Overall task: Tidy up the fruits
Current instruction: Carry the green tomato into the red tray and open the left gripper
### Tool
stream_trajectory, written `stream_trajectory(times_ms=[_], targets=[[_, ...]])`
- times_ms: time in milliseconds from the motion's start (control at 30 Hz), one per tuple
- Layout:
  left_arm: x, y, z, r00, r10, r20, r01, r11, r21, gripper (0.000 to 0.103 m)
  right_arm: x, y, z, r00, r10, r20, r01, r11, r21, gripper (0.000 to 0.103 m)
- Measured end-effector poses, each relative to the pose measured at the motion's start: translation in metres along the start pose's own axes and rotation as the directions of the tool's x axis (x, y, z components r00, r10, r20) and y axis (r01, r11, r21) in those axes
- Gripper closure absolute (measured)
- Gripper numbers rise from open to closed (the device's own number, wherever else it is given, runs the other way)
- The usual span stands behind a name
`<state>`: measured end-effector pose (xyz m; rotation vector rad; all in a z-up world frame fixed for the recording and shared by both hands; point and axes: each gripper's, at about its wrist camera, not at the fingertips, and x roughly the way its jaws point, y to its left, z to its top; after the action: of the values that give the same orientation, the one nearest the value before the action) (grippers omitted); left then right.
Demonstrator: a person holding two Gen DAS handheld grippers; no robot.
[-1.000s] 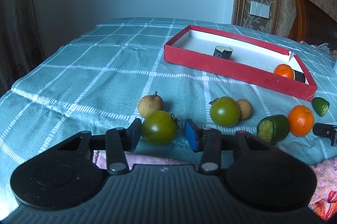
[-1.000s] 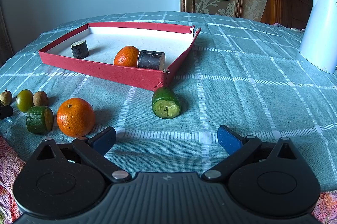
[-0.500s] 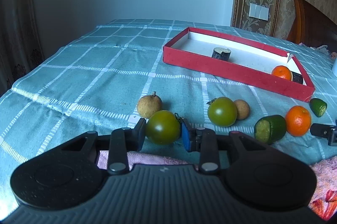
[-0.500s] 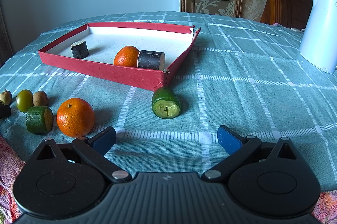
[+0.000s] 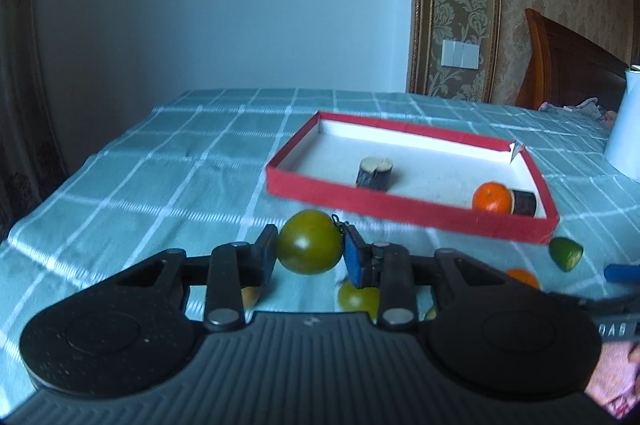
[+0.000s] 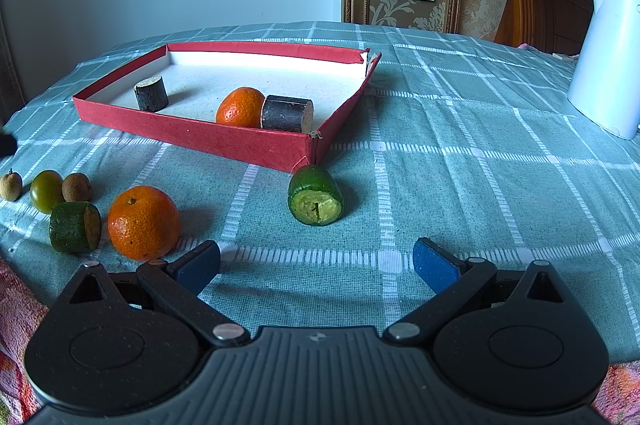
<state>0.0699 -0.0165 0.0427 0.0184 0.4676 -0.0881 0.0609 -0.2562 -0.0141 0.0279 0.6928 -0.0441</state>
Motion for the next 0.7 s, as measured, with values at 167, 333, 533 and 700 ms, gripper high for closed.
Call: stream_trajectory(times_ms=[167, 333, 533, 700], targets=[[0.031, -0.014, 0.027, 1.0, 0.003, 0.017, -0.003, 0.999, 0.034, 0.071, 0.0, 0.0, 0.0, 1.0, 0.0, 0.0, 0.0, 1.0, 0.0, 0.0], [0.074, -0.019, 0.057, 1.0, 0.004, -0.014, -0.003, 0.999, 0.04, 0.071, 0.0, 0.0, 0.0, 1.0, 0.0, 0.0, 0.0, 1.0, 0.0, 0.0], [0.132, -0.022, 0.075, 0.995, 0.045, -0.09, -0.042, 0.998, 0.039, 0.071, 0.0, 0.0, 0.0, 1.0, 0.0, 0.0, 0.0, 1.0, 0.0, 0.0], [0.174, -0.02, 0.063, 0.973, 0.13, -0.19, -0.122, 0.991, 0.055, 0.071, 0.0, 0.0, 0.0, 1.0, 0.0, 0.0, 0.0, 1.0, 0.0, 0.0]])
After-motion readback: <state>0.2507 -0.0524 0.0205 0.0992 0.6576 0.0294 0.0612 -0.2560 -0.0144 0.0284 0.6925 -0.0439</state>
